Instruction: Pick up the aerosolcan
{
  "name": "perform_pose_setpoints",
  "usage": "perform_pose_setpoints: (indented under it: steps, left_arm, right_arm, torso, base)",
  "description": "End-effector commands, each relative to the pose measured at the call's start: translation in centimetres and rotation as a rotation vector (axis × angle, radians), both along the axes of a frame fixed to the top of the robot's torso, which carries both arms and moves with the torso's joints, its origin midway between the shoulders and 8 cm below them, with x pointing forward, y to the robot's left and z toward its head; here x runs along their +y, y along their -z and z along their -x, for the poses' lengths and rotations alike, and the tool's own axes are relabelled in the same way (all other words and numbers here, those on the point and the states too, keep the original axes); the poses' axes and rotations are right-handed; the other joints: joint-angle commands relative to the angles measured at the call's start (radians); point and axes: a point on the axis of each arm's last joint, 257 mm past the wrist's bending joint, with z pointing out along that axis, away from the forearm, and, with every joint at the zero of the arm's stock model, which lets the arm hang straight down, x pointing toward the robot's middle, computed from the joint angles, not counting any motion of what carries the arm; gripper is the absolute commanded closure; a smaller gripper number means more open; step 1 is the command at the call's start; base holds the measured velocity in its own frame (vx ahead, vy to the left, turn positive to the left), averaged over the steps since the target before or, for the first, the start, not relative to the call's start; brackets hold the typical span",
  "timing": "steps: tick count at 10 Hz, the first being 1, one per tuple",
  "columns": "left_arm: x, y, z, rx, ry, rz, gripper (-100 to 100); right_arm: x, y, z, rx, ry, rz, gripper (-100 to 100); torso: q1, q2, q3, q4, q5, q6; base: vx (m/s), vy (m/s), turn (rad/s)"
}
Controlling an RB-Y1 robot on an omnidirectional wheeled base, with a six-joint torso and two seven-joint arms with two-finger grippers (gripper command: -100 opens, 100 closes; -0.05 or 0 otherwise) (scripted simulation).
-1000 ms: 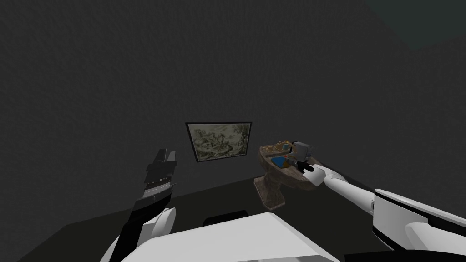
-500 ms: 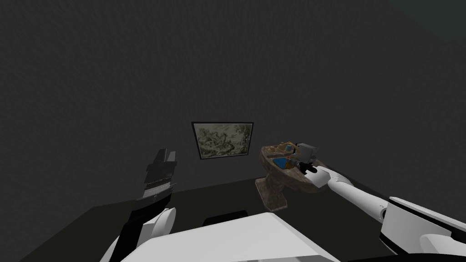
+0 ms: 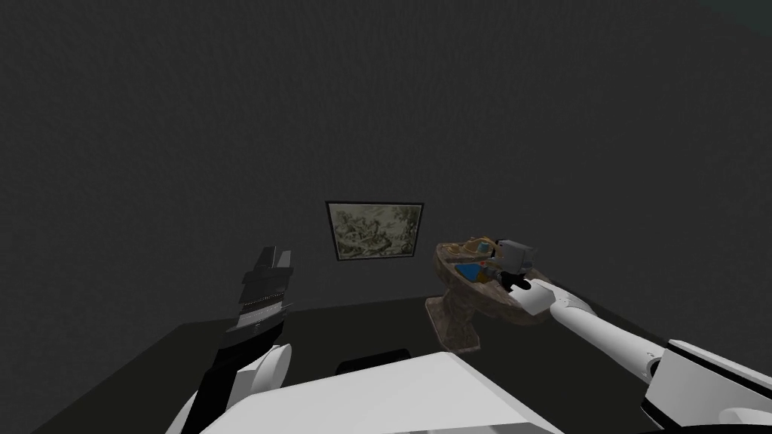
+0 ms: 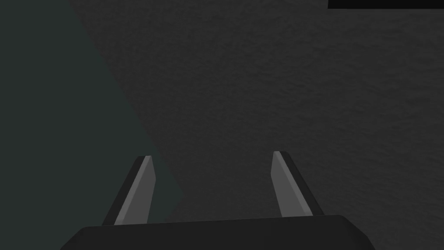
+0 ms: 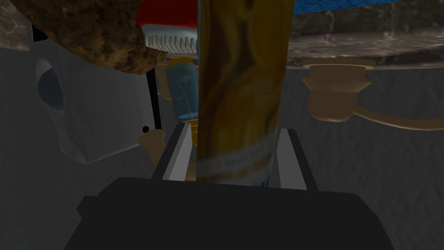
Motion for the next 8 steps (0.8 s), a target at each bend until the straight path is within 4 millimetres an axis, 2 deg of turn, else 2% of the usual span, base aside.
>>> perform_pose_setpoints:
  steps: [1, 2, 3, 5, 6, 8]
  left_arm:
    - [0.0, 0.0, 0.0, 0.0, 0.0, 0.0, 0]
    - [0.0, 0.0, 0.0, 0.0, 0.0, 0.0, 0]
    - [0.0, 0.0, 0.0, 0.0, 0.0, 0.0, 0]
    - [0.0, 0.0, 0.0, 0.0, 0.0, 0.0, 0]
    - [0.0, 0.0, 0.0, 0.0, 0.0, 0.0, 0]
    - [0.0, 0.0, 0.0, 0.0, 0.0, 0.0, 0]
  right_arm:
    - [-0.4, 0.0, 1.1, 0.008, 0.016, 0.001, 100]
    - [-0.9, -1.1, 0.7, -0.02, 0.028, 0.002, 100]
    - [-1.4, -0.1, 2.7, 0.017, 0.049, 0.008, 100]
    - [-2.0, -1.6, 2.2, -0.019, 0.065, 0.009, 100]
    - [-2.4, -0.5, 4.2, 0.022, 0.084, 0.017, 100]
    - [-3.3, -2.2, 3.8, -0.018, 0.103, 0.019, 100]
  torso:
    - [0.0, 0.0, 0.0, 0.0, 0.0, 0.0]
    - [0.0, 0.001, 0.001, 0.0, 0.001, 0.001]
    - [0.0, 0.0, 0.0, 0.001, 0.001, 0.003]
    - [-0.001, 0.001, 0.001, 0.001, 0.001, 0.002]
    - [0.0, 0.001, 0.001, 0.001, 0.002, 0.003]
    - [0.001, 0.002, 0.002, 0.001, 0.002, 0.002]
  base:
    - [-0.059, -0.01, 0.161]
    - [-0.026, -0.01, 0.0]
    - [-0.057, -0.013, 0.224]
    - [-0.05, -0.016, 0.062]
    - [-0.053, -0.008, 0.198]
    - [-0.045, -0.002, 0.063]
